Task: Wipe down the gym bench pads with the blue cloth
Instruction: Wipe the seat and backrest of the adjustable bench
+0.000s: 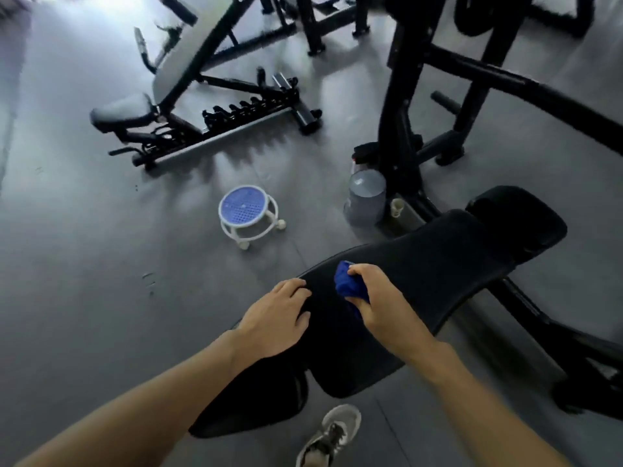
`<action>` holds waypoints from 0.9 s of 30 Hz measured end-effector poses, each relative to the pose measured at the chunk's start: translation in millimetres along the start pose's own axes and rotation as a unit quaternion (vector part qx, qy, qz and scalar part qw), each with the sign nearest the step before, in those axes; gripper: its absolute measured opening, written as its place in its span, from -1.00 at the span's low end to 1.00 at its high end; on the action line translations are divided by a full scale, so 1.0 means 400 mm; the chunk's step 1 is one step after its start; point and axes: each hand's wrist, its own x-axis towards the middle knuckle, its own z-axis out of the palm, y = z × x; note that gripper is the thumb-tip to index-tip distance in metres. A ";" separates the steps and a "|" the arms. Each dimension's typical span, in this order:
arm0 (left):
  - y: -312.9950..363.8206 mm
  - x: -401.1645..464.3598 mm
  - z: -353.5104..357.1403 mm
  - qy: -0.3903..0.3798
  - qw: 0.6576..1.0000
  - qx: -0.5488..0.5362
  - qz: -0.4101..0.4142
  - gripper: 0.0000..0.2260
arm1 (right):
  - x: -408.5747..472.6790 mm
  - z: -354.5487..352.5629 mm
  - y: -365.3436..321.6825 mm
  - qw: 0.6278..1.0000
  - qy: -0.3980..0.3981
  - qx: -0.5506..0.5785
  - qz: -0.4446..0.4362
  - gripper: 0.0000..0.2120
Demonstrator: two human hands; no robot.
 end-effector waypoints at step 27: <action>-0.992 -0.995 -0.529 0.201 0.952 -0.103 -0.207 -0.65 | 0.302 0.726 -1.197 0.970 -0.131 -0.108 -0.176 -0.64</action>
